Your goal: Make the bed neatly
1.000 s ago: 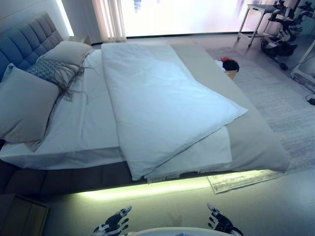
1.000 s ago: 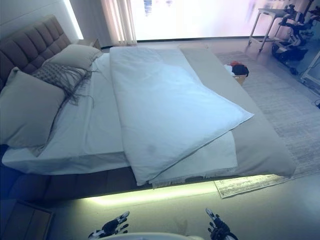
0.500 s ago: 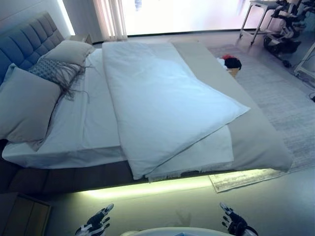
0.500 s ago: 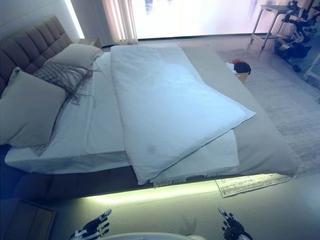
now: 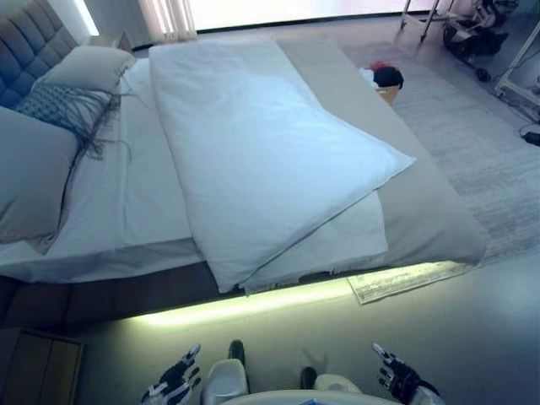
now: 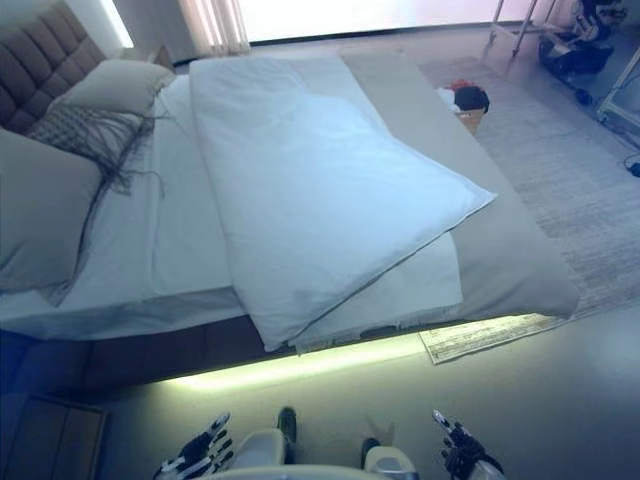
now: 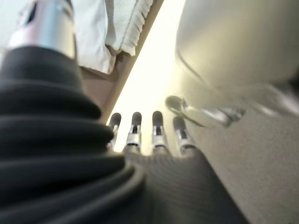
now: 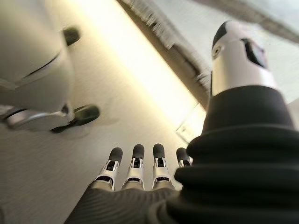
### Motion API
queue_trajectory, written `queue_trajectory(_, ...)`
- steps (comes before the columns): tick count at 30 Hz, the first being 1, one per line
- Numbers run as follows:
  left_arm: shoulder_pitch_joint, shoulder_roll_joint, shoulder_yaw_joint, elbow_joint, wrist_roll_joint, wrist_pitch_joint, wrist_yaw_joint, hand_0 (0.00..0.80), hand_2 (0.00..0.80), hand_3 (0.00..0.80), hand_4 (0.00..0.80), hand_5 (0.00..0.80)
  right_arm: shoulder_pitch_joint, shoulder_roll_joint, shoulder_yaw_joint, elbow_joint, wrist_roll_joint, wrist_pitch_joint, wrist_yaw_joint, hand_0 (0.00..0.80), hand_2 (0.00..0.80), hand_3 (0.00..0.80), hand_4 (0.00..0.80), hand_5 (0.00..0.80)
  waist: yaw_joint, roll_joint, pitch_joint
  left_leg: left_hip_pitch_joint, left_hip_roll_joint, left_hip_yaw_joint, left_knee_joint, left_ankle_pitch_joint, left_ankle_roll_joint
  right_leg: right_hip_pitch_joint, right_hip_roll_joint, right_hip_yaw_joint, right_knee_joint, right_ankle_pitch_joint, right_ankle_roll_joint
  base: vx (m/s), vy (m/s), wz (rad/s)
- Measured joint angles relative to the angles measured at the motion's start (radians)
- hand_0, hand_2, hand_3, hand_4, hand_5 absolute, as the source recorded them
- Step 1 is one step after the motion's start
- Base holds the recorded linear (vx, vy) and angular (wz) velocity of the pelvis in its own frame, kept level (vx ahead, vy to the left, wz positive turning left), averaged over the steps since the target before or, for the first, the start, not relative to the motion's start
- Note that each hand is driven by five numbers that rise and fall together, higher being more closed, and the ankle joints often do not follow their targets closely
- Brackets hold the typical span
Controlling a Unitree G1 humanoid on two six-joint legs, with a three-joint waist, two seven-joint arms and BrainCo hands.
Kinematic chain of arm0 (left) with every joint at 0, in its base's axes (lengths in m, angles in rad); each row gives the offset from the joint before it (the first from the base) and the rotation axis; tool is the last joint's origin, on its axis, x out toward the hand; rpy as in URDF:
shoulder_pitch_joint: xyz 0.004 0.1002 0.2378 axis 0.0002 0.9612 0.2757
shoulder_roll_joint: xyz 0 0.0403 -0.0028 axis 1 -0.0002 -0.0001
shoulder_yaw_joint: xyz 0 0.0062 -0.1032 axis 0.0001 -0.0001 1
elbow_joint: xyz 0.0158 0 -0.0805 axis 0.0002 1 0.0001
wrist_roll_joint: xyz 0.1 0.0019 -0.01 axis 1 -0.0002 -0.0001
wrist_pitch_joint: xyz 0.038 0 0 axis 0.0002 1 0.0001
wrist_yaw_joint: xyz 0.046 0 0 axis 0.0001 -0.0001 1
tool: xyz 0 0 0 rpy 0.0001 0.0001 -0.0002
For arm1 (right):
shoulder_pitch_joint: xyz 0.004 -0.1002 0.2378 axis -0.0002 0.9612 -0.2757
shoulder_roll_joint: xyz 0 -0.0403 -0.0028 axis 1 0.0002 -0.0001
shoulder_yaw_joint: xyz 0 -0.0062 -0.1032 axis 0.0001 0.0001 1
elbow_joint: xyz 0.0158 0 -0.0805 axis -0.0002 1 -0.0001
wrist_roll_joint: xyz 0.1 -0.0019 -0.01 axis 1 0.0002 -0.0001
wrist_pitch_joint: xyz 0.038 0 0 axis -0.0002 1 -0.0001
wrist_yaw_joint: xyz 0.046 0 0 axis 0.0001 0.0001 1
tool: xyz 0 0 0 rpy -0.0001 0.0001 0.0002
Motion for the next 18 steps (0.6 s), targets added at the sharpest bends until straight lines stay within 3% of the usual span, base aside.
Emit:
queue_trajectory(2, 0.022, -0.01, 0.002, 0.007, 0.0, 0.0, 0.001, 0.0, 0.0, 0.0, 0.0, 0.0, 0.013, -0.008, -0.006, 0.003, -0.001, -0.001, -0.005, 0.0, 0.0, 0.0, 0.0, 0.0, 0.005, 0.018, -0.011, 0.009, 0.002, 0.001, 0.066, -0.021, -0.006, 0.037, -0.014, 0.027, -0.036, -0.014, 0.025, 0.388, 0.275, -0.39)
queue_trajectory(3, 0.03, -0.011, 0.014, 0.009, 0.0, 0.0, 0.002, 0.0, 0.0, 0.0, 0.0, 0.0, 0.018, -0.01, -0.005, 0.004, -0.001, -0.003, -0.015, 0.0, 0.0, 0.0, 0.0, 0.0, 0.022, 0.031, -0.018, 0.007, -0.004, 0.014, 0.091, 0.003, 0.011, 0.067, -0.03, 0.044, -0.065, -0.021, 0.034, 0.41, 0.274, -0.48)
queue_trajectory(5, 0.046, 0.011, 0.025, 0.007, 0.0, -0.002, 0.003, 0.0, 0.0, 0.0, 0.0, 0.0, 0.023, 0.012, -0.006, 0.004, -0.003, -0.004, -0.02, 0.0, 0.0, 0.0, 0.0, 0.0, 0.046, 0.032, -0.024, 0.02, -0.019, 0.063, 0.103, 0.025, 0.045, 0.048, -0.047, 0.036, 0.085, -0.076, 0.048, 0.365, 0.239, -0.36)
queue_trajectory(6, 0.053, 0.036, 0.033, -0.005, 0.001, -0.003, 0.001, 0.0, 0.0, 0.0, 0.0, 0.0, 0.031, 0.035, -0.006, 0.003, -0.013, -0.006, -0.019, 0.0, 0.0, 0.0, 0.0, 0.0, 0.045, 0.009, -0.035, 0.037, -0.041, 0.068, 0.101, 0.031, 0.054, 0.052, -0.059, 0.025, 0.132, -0.106, 0.046, 0.292, 0.201, -0.26)
queue_trajectory(7, 0.053, 0.059, 0.048, -0.005, 0.001, -0.003, 0.001, 0.0, 0.0, 0.0, 0.0, 0.0, 0.033, 0.053, -0.006, 0.003, -0.023, -0.012, -0.017, 0.0, 0.0, 0.0, 0.0, 0.0, 0.054, -0.018, -0.047, 0.039, -0.064, 0.095, 0.105, 0.041, 0.107, 0.055, -0.084, 0.009, 0.132, -0.131, 0.061, 0.309, 0.221, -0.2)
queue_trajectory(9, 0.047, 0.09, 0.063, -0.004, 0.006, -0.003, 0.001, 0.0, 0.0, 0.0, 0.0, 0.0, 0.016, 0.084, -0.006, -0.007, -0.03, -0.025, -0.019, 0.0, 0.0, 0.0, 0.0, 0.0, 0.05, -0.055, -0.054, 0.033, -0.102, 0.101, 0.133, 0.013, 0.12, 0.078, -0.127, -0.008, 0.11, -0.141, 0.092, 0.293, 0.215, -0.04)
queue_trajectory(12, 0.005, 0.086, 0.054, -0.005, 0.009, -0.002, -0.008, 0.0, 0.0, 0.0, 0.0, 0.0, 0.012, 0.086, -0.007, -0.012, -0.029, -0.039, -0.022, 0.0, 0.0, 0.0, 0.0, 0.0, 0.049, -0.054, -0.057, 0.011, -0.125, 0.108, 0.17, -0.027, 0.137, 0.065, -0.148, -0.018, 0.126, -0.132, 0.104, 0.221, 0.208, 0.02)
queue_trajectory(14, -0.007, 0.082, 0.018, -0.012, 0.009, -0.001, -0.018, 0.0, 0.0, 0.0, 0.0, 0.0, 0.008, 0.084, -0.006, -0.024, -0.029, -0.042, -0.031, 0.0, 0.0, 0.0, 0.0, 0.0, 0.047, -0.031, -0.068, 0.005, -0.113, 0.11, 0.139, -0.021, 0.146, -0.018, -0.146, -0.017, 0.259, -0.128, 0.104, 0.152, 0.181, -0.03)
queue_trajectory(17, -0.024, 0.086, -0.026, -0.027, 0.009, -0.001, -0.022, 0.0, 0.0, 0.0, 0.0, 0.0, 0.012, 0.079, -0.006, -0.039, -0.028, -0.042, -0.043, 0.0, 0.0, 0.0, 0.0, 0.0, 0.035, -0.024, -0.067, 0.056, -0.122, 0.106, 0.077, -0.004, 0.174, -0.162, -0.164, -0.013, 0.538, -0.111, 0.099, 0.137, 0.071, 0.04)
queue_trajectory(18, -0.026, 0.086, -0.044, -0.035, 0.009, 0.001, -0.021, 0.0, 0.0, 0.0, 0.0, 0.0, 0.015, 0.077, -0.005, -0.039, -0.027, -0.041, -0.045, 0.0, 0.0, 0.0, 0.0, 0.0, 0.033, -0.015, -0.064, 0.073, -0.122, 0.1, 0.058, 0.002, 0.18, -0.188, -0.17, -0.017, 0.566, -0.135, 0.095, 0.004, -0.096, 0.12)
